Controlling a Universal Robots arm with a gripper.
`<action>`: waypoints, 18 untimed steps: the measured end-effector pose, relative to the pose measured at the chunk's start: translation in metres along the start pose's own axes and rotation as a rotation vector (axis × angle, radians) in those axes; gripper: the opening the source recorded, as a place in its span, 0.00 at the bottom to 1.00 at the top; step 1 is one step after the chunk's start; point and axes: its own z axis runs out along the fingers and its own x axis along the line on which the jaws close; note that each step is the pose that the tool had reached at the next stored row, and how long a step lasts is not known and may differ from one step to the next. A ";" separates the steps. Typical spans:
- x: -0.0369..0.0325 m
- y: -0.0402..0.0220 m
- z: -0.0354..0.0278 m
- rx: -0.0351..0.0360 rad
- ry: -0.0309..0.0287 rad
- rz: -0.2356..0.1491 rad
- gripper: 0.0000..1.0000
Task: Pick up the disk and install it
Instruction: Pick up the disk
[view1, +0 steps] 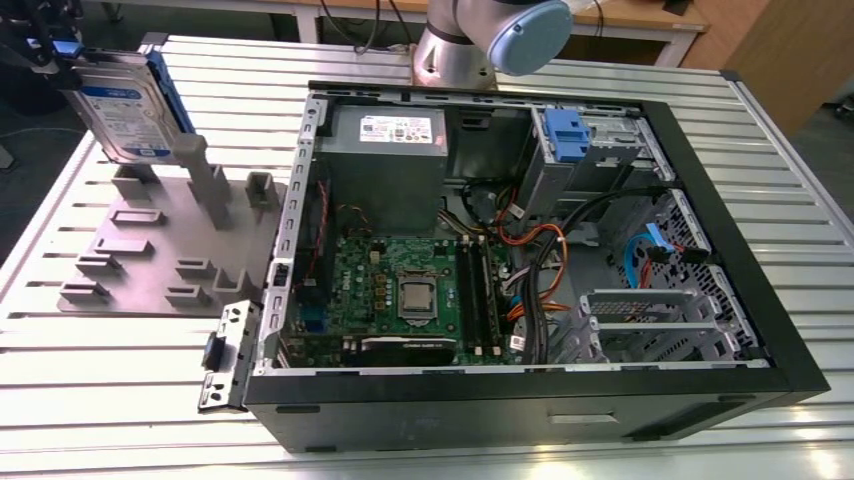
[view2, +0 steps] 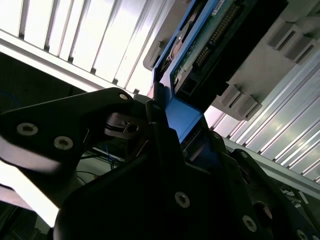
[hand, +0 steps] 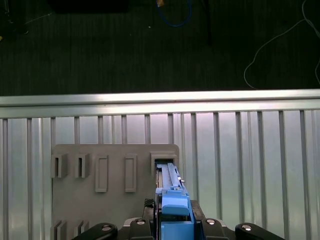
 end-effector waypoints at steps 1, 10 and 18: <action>0.0000 0.0000 0.0000 0.0000 0.0000 0.000 0.36; -0.0001 0.0000 -0.0016 0.0000 0.0000 0.000 0.36; -0.0002 0.0000 -0.0024 0.0003 0.0066 0.000 0.36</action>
